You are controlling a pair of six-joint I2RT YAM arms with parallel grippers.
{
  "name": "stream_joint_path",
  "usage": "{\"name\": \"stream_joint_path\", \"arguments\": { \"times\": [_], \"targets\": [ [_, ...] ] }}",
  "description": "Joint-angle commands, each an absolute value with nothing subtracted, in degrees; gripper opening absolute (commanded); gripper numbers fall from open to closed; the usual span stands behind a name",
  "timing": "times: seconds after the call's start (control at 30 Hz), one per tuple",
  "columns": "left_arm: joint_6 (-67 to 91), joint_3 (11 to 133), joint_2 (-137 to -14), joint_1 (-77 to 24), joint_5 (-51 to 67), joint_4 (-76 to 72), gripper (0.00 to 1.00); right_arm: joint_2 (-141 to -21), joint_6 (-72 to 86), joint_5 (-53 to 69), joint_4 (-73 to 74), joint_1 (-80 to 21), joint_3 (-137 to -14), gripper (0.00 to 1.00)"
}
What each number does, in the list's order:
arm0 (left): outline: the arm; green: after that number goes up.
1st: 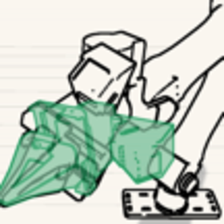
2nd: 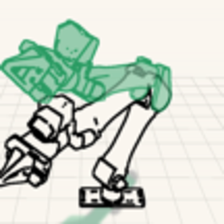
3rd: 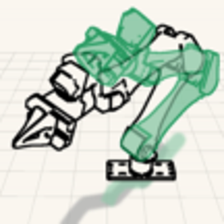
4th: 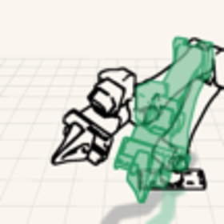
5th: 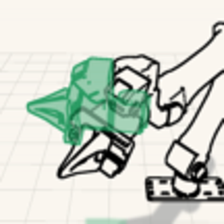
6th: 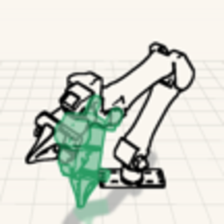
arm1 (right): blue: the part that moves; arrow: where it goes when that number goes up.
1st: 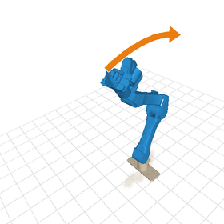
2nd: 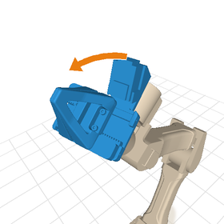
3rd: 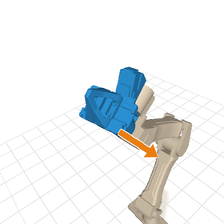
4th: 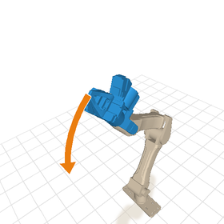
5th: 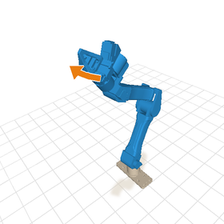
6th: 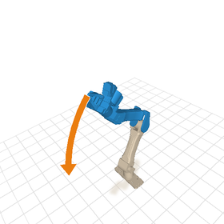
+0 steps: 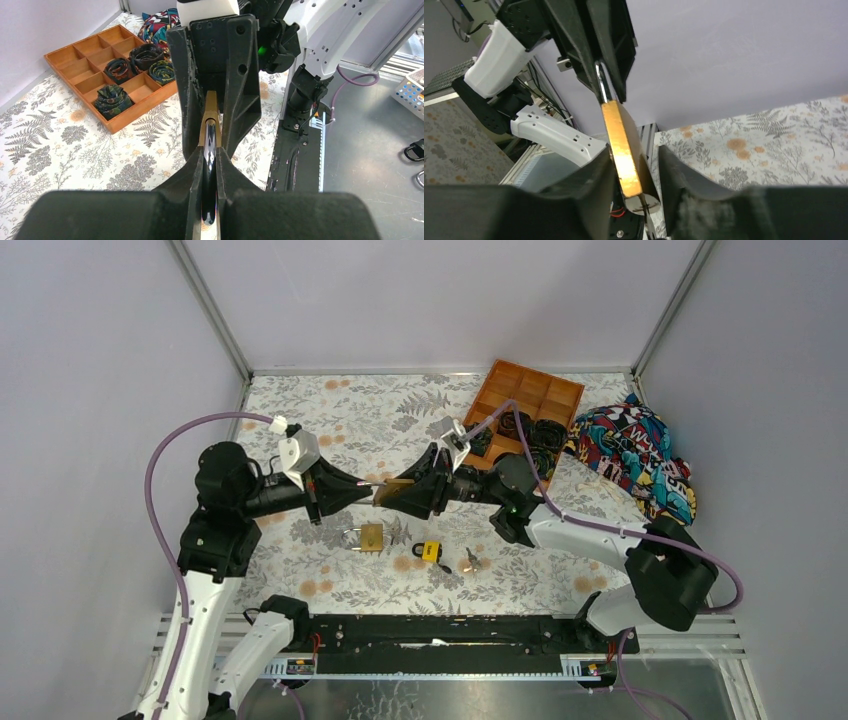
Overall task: Lock with the key
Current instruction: Pick up the lock from the center of the board, then lock the lock.
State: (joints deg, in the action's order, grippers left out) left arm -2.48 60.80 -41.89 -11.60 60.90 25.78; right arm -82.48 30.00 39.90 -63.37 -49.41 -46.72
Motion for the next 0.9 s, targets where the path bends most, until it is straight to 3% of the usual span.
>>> {"name": "stream_joint_path", "arguments": {
  "times": [0.0, 0.13, 0.3, 0.37, 0.4, 0.5, 0.73, 0.87],
  "targets": [
    [0.53, 60.74, -40.91, -11.87, 62.63, 16.24, 0.00, -83.22, 34.52, 42.15, -72.43, -49.66, -49.88, 0.36],
    [2.59, 59.70, -40.74, -11.87, 62.73, 16.05, 0.00, -82.47, 35.67, 42.14, -74.65, -49.60, -49.75, 0.00],
    [6.34, 58.75, -41.07, -11.87, 63.38, 16.63, 0.01, -78.42, 35.95, 41.69, -71.62, -48.56, -49.19, 0.00],
    [5.54, 59.86, -42.02, -11.87, 62.65, 20.74, 0.39, -75.80, 35.96, 42.39, -67.72, -47.05, -49.11, 0.00],
    [3.62, 60.82, -42.84, -11.87, 62.77, 23.80, 0.50, -74.27, 35.11, 43.21, -64.47, -46.34, -49.27, 0.00],
    [-2.53, 64.11, -45.63, -11.87, 62.96, 31.80, 0.65, -69.63, 27.24, 45.43, -48.28, -45.62, -51.81, 0.00],
    [-2.03, 64.46, -47.89, -12.06, 66.47, 30.84, 0.64, -64.42, 11.66, 47.74, -18.64, -45.61, -60.10, 0.00],
    [3.53, 61.92, -47.53, -14.05, 66.31, 24.72, 0.50, -64.37, 10.53, 47.72, -16.99, -45.63, -61.56, 0.00]
  ]
}}
